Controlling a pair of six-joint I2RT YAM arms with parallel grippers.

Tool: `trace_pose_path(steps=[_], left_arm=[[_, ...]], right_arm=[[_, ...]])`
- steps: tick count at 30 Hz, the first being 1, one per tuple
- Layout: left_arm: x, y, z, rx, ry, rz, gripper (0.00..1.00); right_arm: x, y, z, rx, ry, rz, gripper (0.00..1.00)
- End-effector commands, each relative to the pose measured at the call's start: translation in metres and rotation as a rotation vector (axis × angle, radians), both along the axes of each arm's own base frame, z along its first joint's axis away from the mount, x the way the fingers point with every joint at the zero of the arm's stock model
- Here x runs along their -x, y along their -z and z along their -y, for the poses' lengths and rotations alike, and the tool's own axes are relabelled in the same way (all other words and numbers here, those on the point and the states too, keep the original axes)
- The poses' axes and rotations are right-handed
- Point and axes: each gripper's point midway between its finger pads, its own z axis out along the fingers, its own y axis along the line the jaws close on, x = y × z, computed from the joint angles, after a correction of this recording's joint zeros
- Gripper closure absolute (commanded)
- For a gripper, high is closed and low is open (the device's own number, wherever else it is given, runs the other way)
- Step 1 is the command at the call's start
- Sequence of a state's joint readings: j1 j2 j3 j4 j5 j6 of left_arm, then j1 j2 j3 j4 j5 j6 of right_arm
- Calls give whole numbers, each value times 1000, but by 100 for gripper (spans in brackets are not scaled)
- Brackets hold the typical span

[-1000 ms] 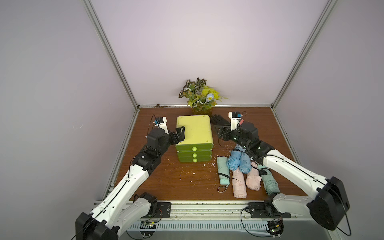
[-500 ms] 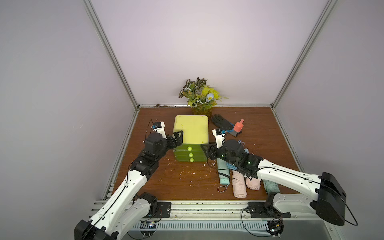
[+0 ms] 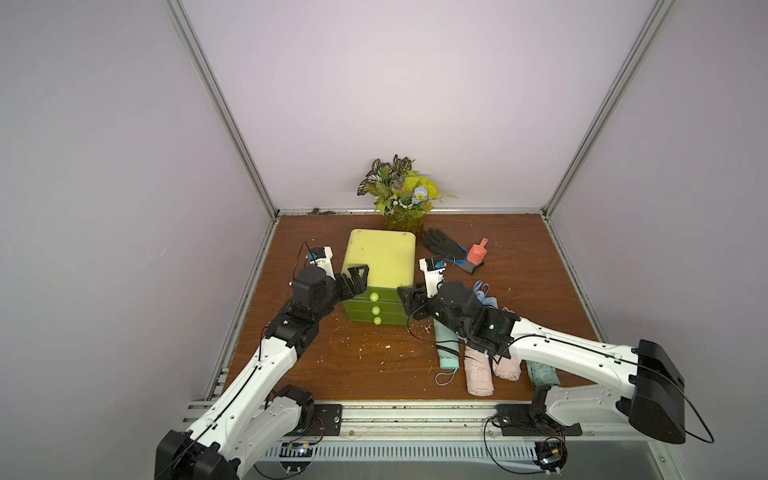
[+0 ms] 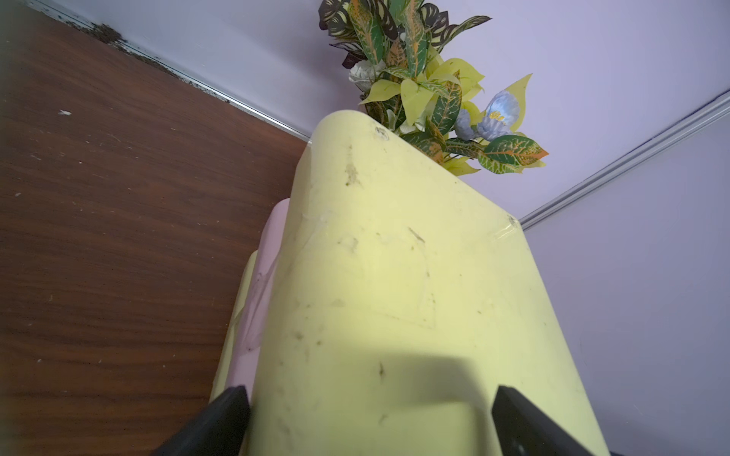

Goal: Place the umbrella in the drawer by color
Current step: Adjust the storage box at the center of the board, then open the drawer in the storage box.

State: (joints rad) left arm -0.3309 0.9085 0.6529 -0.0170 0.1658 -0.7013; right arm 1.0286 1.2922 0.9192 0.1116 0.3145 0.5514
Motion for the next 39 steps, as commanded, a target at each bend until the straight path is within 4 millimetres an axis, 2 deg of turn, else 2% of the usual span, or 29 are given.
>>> trace_pose_path(steps=[1,5,7,11,14,16,19,22,27,35,39], left_arm=[[4,-24,23,100,109,62,0],[9,-31,37,114,144,82,0],[9,-30,39,110,143,73,0],[5,-30,25,57,73,77,0],[0,-29,11,-2,3,85,0],[-4,-29,6,-19,-27,87,0],[-13,-27,6,-16,-23,72,0],[-22,-29,6,-4,-14,60,0],[-27,-31,4,-10,-22,64,0],[-29,-20,-1,-20,-37,46,0],[-30,-19,1,-11,-31,45,0]], right_arm=[[-25,-21,22,32,89,69,31],[-43,-22,41,39,111,59,31],[-43,-26,45,40,108,65,31],[-33,-35,57,45,108,65,32],[-18,-35,58,45,80,45,34],[-7,-34,53,35,52,34,35],[6,-28,33,-6,-26,3,36],[10,-21,10,-40,-95,-25,37],[2,-18,-14,-87,-115,-25,38],[-16,-12,-30,-158,-64,-15,42],[-21,-6,-35,-182,-51,-30,48]])
